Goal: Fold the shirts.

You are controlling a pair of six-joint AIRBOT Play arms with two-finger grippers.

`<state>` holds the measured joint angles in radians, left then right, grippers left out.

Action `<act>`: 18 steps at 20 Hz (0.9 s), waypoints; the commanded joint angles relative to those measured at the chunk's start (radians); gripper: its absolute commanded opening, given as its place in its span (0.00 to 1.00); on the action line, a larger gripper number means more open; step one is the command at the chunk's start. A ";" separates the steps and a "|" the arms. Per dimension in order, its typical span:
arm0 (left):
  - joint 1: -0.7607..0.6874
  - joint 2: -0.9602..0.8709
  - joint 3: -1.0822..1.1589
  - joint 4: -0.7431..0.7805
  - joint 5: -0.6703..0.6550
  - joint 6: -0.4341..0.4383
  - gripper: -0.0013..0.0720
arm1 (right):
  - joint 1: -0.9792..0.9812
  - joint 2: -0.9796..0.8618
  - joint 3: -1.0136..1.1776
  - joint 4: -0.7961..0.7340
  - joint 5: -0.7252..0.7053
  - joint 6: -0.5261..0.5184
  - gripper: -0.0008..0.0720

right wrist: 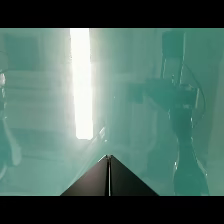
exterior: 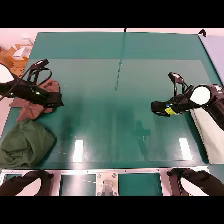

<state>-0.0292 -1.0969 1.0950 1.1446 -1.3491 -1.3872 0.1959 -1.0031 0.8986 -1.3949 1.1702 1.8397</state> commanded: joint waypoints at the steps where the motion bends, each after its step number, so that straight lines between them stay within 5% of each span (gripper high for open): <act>1: 0.000 0.001 0.000 0.000 0.000 0.000 0.05 | 0.001 0.001 0.000 0.000 0.000 0.000 0.03; 12: 0.000 0.001 0.000 0.000 0.001 0.001 0.05 | 0.001 0.001 0.000 0.000 0.000 0.000 0.03; 18: 0.000 0.001 0.000 -0.021 0.156 -0.005 0.05 | 0.001 0.001 0.000 0.000 -0.089 0.000 0.03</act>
<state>-0.0292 -1.0969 1.0950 1.1362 -1.2827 -1.3872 0.1959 -1.0031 0.8986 -1.3949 1.1061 1.8397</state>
